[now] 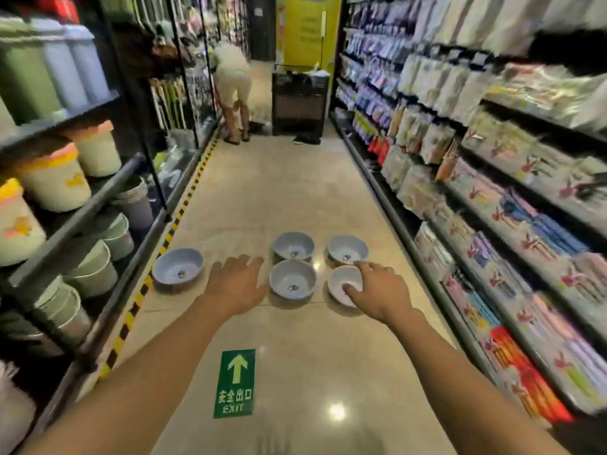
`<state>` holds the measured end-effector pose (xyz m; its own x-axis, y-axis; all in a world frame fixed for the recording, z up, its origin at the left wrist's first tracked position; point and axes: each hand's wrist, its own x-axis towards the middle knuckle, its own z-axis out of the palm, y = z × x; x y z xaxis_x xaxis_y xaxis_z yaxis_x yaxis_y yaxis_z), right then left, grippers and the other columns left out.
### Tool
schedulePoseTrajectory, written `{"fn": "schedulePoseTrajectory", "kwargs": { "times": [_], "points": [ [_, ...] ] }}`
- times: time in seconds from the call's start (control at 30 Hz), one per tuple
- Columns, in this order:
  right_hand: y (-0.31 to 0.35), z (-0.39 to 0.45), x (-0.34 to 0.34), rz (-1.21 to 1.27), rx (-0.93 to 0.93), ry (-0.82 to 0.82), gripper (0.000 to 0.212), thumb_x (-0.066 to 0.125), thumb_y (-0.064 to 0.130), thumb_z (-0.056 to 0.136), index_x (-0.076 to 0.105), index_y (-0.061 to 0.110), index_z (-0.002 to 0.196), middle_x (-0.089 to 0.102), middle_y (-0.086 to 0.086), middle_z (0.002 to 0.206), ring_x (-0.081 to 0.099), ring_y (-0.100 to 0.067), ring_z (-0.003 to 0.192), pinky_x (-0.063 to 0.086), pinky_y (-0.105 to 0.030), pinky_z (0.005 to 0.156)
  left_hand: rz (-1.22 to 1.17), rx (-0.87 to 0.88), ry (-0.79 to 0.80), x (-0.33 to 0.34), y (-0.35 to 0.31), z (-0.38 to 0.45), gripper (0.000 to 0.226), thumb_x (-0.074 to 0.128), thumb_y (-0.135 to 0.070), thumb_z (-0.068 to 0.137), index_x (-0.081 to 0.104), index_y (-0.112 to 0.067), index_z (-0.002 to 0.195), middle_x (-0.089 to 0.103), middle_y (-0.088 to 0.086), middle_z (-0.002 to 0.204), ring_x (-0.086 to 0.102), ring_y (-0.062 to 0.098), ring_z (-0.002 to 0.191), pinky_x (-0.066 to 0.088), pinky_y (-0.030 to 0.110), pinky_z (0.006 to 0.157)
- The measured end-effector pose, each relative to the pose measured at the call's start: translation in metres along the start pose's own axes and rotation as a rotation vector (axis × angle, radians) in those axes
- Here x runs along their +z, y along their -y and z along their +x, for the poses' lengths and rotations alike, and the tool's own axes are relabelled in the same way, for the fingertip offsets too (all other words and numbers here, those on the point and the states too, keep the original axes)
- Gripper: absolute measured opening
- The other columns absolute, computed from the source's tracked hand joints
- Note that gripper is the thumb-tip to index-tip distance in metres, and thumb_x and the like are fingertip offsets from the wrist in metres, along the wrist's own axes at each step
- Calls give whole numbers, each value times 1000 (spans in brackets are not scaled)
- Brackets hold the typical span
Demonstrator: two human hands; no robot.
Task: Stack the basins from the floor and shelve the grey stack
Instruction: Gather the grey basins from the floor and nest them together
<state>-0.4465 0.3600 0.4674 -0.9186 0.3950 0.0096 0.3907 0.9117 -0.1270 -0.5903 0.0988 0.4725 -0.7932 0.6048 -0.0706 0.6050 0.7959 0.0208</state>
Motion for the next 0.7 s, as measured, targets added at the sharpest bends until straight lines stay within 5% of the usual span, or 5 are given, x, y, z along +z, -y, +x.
{"fn": "schedulePoseTrajectory", "kwargs": {
  "times": [0.3, 0.7],
  "points": [
    [-142, 76, -5, 32, 245, 21, 71, 44, 64, 88, 37, 26, 148, 52, -9, 142, 49, -34, 126, 44, -45, 97, -33, 200, 27, -2, -150, 175, 64, 47, -56, 93, 37, -23, 147, 52, 11, 143, 52, 34, 127, 40, 45, 99],
    [-236, 284, -2, -4, 306, 68, 72, 44, 64, 88, 34, 27, 149, 52, -8, 142, 51, -33, 125, 45, -45, 98, -42, 271, 87, 14, -197, 431, 67, 45, -59, 92, 33, -23, 147, 51, 11, 143, 52, 36, 127, 41, 49, 99]
  ]
}}
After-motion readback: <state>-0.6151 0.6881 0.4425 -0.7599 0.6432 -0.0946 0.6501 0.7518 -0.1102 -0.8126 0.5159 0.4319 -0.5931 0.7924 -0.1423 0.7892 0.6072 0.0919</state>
